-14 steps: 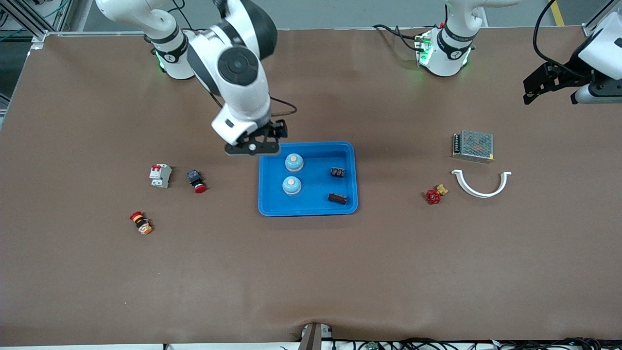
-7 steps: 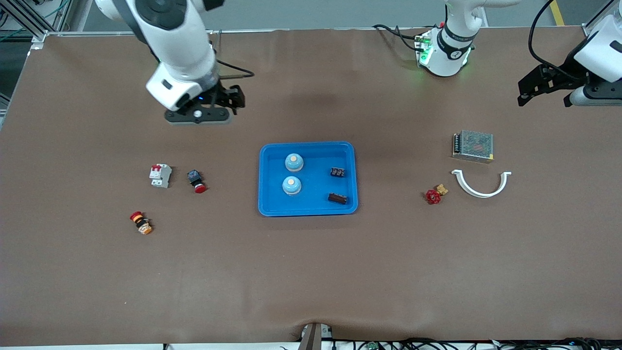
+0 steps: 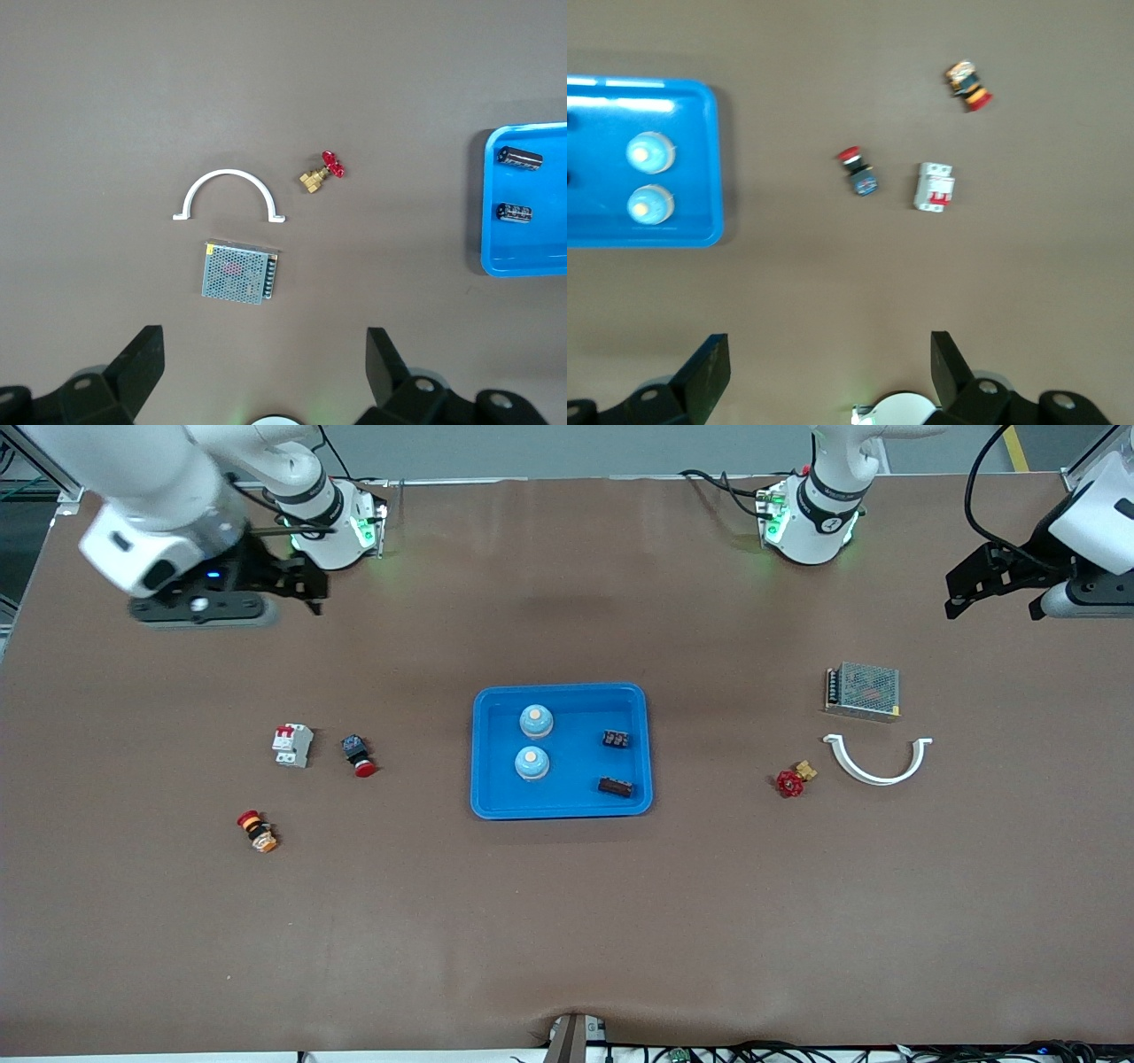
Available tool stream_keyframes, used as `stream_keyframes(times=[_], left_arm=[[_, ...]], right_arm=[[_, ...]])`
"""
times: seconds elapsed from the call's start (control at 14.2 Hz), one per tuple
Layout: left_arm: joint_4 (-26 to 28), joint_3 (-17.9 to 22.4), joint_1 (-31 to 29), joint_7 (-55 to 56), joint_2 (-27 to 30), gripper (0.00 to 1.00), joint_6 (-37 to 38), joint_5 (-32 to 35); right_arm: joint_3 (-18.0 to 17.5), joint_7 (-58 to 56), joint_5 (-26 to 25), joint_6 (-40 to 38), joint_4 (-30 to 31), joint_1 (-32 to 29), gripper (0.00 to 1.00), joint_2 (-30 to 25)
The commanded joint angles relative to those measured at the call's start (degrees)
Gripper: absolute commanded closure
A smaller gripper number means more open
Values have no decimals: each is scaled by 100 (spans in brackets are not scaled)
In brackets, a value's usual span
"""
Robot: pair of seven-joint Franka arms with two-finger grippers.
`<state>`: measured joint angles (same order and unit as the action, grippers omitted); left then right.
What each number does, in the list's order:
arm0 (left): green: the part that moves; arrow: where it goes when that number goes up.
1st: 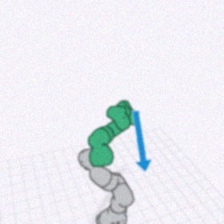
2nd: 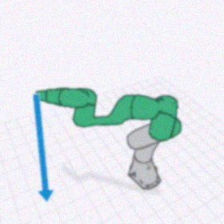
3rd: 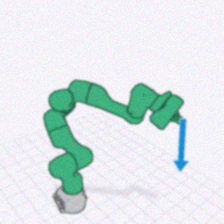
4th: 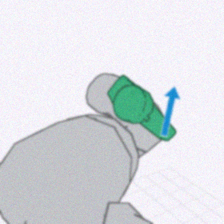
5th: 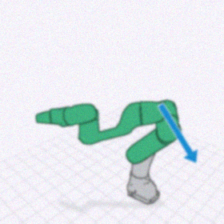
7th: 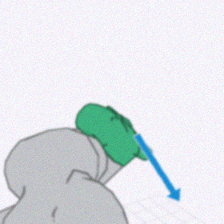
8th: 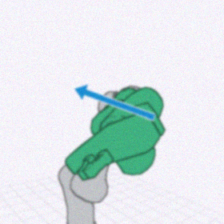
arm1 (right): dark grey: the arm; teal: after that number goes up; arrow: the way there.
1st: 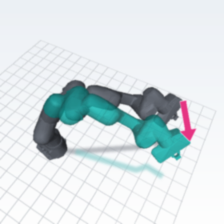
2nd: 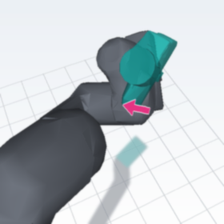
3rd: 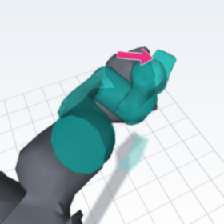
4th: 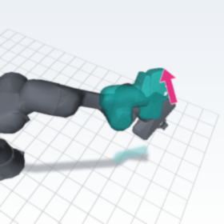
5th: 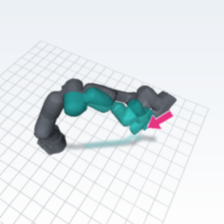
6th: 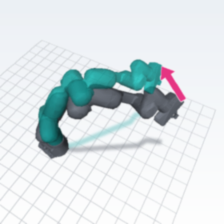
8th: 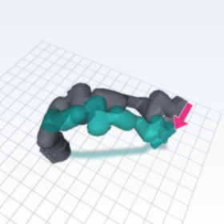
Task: Place electrolytic capacitor and blue bell in tray
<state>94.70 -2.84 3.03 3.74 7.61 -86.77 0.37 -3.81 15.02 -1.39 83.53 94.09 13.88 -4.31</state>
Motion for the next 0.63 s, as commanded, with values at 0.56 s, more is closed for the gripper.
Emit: stream_keyframes(times=[0.56], left_arm=[[22, 55, -22, 171, 100, 0, 81, -10]], right_arm=[[-85, -1502, -89, 620, -22, -1660, 0, -53]])
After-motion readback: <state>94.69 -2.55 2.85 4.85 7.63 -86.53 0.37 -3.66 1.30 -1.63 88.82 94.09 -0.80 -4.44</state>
